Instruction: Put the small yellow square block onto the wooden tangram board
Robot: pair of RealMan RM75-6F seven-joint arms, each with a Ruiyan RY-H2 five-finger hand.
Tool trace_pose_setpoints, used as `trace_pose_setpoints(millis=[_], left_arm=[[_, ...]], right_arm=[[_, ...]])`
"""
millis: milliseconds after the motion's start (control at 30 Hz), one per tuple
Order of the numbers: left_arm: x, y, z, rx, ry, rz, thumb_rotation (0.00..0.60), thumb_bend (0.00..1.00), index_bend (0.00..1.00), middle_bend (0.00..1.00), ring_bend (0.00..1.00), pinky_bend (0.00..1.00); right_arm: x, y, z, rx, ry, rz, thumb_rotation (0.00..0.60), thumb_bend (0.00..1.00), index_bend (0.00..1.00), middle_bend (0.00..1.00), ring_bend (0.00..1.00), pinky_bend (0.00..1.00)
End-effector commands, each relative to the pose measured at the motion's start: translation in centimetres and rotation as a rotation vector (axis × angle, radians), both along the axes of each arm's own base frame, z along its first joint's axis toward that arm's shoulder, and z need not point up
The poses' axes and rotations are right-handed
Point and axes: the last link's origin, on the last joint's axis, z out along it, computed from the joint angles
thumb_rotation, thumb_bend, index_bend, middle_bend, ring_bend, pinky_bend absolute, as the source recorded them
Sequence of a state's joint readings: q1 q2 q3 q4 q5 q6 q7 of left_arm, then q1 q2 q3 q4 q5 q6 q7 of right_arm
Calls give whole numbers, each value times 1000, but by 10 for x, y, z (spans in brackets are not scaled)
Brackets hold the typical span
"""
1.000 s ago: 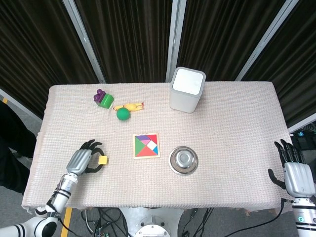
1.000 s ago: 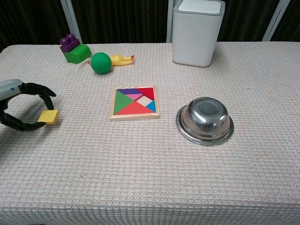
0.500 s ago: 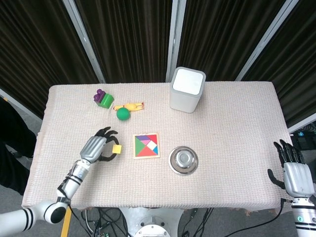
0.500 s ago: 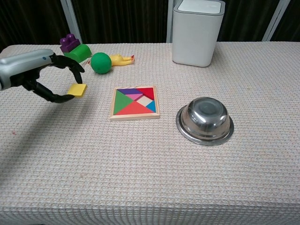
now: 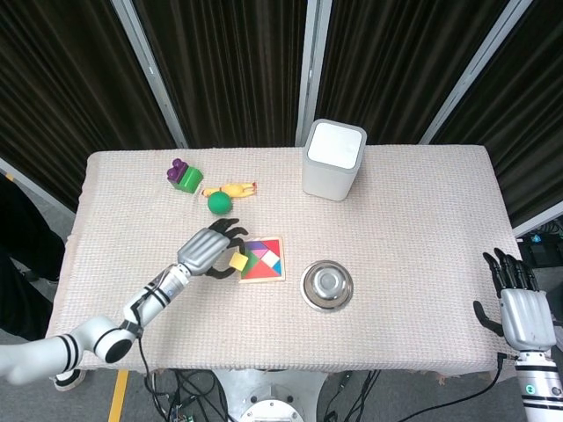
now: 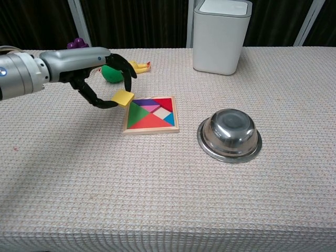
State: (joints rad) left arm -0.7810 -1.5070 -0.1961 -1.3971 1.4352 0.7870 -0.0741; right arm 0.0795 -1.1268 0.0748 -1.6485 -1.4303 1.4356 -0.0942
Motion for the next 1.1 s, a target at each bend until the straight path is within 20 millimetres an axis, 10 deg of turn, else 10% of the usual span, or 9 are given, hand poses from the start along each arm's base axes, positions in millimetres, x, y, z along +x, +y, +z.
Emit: trace_pose_setpoints(millis=[33,1100], left_arm=[[9,9,-5,-22,27,-53,600,308,490,177,0,98],[33,48,-56,-28,139,-220,600,230,502,187,0,44]], right_arm=[[-1,0,1,-2,2,-4,600,270,0,0,0,76],[-8,2,-1,1,5,-28,600,271,0,0,0,76]])
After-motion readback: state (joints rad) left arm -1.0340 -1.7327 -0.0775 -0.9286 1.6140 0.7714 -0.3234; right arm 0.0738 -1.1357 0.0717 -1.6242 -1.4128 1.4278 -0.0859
